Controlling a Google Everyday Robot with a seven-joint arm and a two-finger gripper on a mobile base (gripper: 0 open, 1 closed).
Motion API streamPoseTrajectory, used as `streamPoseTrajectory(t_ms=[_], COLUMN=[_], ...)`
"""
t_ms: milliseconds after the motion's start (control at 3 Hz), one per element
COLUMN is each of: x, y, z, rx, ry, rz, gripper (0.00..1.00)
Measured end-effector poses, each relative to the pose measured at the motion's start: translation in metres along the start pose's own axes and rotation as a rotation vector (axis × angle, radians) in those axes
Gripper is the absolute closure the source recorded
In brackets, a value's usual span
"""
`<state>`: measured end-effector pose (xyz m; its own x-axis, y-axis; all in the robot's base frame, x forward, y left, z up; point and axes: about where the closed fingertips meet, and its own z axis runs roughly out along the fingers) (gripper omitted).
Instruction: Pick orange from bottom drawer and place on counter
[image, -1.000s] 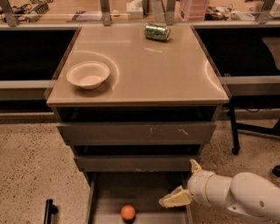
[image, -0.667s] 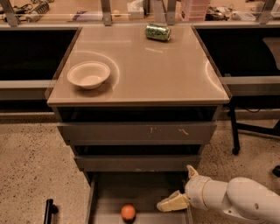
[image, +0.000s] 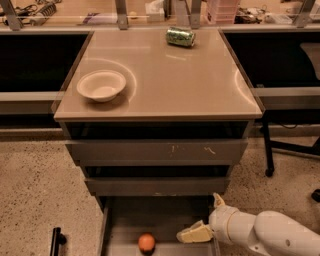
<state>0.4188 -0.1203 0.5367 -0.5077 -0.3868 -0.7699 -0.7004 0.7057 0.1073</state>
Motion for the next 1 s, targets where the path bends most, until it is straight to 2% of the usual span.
streamPoseTrajectory(t_ms=[333, 667, 1000], x=[0.010, 0.030, 0.045], y=[0.002, 0.011, 0.024], z=[0.051, 0.108, 0.122], rx=[0.007, -0.053, -0.086], ry=[-0.057, -0.089, -0.091], rz=[-0.008, 0.008, 0.052], gripper=[0.00, 0.00, 0.00])
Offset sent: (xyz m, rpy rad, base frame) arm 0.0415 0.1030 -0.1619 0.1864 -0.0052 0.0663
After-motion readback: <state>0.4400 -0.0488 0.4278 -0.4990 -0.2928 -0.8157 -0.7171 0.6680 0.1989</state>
